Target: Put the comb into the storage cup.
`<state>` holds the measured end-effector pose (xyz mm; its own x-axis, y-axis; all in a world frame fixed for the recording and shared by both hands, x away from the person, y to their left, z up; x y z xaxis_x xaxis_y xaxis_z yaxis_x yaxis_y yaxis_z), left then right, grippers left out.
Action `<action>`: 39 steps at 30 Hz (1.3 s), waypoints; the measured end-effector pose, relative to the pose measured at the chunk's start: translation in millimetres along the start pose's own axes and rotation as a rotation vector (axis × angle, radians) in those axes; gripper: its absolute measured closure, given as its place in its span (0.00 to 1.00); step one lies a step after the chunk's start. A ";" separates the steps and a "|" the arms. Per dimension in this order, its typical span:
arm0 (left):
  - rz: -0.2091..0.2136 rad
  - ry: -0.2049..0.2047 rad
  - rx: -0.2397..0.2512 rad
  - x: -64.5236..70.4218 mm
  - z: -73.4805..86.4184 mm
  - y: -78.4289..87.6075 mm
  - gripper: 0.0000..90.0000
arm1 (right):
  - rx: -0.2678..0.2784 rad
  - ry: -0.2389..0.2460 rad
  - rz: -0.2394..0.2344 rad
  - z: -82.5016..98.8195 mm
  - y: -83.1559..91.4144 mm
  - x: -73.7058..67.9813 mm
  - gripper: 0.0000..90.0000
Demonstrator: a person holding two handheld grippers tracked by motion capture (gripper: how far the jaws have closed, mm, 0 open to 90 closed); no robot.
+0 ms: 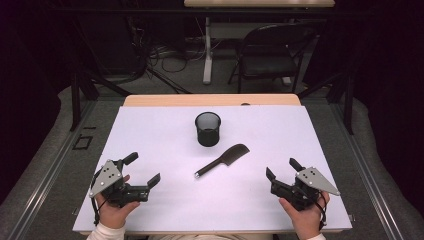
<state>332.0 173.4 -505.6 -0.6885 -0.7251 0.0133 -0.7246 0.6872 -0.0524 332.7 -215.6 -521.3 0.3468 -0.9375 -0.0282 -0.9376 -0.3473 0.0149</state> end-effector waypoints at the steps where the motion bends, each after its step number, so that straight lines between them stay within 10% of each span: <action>1: 0.002 -0.001 -0.001 0.4 0.6 -0.6 0.00 | -0.007 0.003 0.001 2.0 -0.6 0.2 0.19; 39: 0.034 0.007 -0.043 8.3 13.8 -5.3 0.00 | -0.148 0.026 -0.143 19.8 -26.8 -42.1 0.38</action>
<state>330.6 163.1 -519.0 -0.7125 -0.7014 0.0187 -0.7016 0.7125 -0.0101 342.7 -166.3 -540.2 0.4784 -0.8780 -0.0148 -0.8657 -0.4744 0.1596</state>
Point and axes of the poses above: each handheld gripper's, and its own axes: y roughly backward along the jaws, z roughly out of its underside, x roughly to its right, the point moved 9 cm from there along -y, roughly forward along the jaws, and after that the axes turned 13 degrees about x, right-handed, at the moved point
